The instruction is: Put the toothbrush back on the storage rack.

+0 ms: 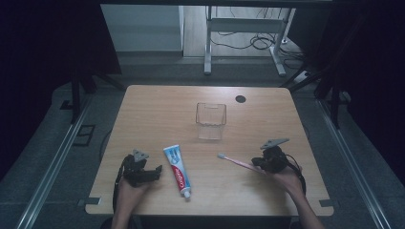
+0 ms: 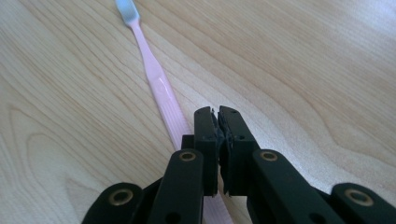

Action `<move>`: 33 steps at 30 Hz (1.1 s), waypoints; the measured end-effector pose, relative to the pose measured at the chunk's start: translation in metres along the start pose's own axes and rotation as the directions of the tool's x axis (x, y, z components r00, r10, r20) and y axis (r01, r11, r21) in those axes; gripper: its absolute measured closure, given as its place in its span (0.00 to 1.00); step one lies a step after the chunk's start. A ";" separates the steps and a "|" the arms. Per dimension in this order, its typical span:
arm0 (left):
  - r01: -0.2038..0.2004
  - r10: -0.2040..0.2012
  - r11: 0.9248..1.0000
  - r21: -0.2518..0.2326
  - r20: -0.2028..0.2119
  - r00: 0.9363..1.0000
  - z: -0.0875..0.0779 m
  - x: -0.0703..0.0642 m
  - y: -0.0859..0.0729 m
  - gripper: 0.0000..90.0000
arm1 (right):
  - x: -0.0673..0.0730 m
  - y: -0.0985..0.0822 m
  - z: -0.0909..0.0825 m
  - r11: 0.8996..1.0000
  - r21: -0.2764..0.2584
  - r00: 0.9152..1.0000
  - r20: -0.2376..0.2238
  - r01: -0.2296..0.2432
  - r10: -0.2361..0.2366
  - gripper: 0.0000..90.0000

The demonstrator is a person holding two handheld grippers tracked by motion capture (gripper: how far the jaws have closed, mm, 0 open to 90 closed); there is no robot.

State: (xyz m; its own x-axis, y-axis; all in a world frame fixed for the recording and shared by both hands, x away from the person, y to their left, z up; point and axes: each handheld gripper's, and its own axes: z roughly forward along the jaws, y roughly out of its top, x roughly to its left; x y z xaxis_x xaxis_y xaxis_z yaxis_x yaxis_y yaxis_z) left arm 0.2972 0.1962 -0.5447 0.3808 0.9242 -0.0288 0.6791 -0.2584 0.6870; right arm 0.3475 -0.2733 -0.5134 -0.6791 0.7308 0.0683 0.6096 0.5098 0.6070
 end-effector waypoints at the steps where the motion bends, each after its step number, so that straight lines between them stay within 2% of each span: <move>1: 0.004 -0.004 1.000 0.000 0.000 1.000 0.000 0.000 0.000 0.15 | 0.000 -0.001 0.001 1.000 0.004 1.000 0.001 -0.001 0.001 0.95; 11: 0.000 0.000 1.000 0.000 0.000 1.000 0.000 0.000 0.000 0.15 | 0.003 -0.008 0.000 1.000 0.003 1.000 -0.015 0.002 -0.002 0.94; 28: 0.001 -0.001 1.000 0.001 0.001 1.000 0.000 0.000 0.000 0.15 | 0.032 -0.019 -0.007 0.999 0.012 0.998 -0.042 0.052 -0.051 0.92; 33: 0.002 -0.002 1.000 -0.001 0.001 1.000 0.000 0.000 0.000 0.15 | 0.030 -0.016 -0.012 0.998 0.020 0.998 -0.030 0.052 -0.051 0.88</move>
State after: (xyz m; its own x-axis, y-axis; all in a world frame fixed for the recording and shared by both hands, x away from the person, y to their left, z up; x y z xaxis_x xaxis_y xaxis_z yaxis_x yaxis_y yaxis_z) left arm 0.2972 0.1961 -0.5448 0.3800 0.9245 -0.0305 0.6794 -0.2566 0.6874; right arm 0.3124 -0.2651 -0.5118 -0.7215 0.6897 0.0606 0.5814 0.5560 0.5940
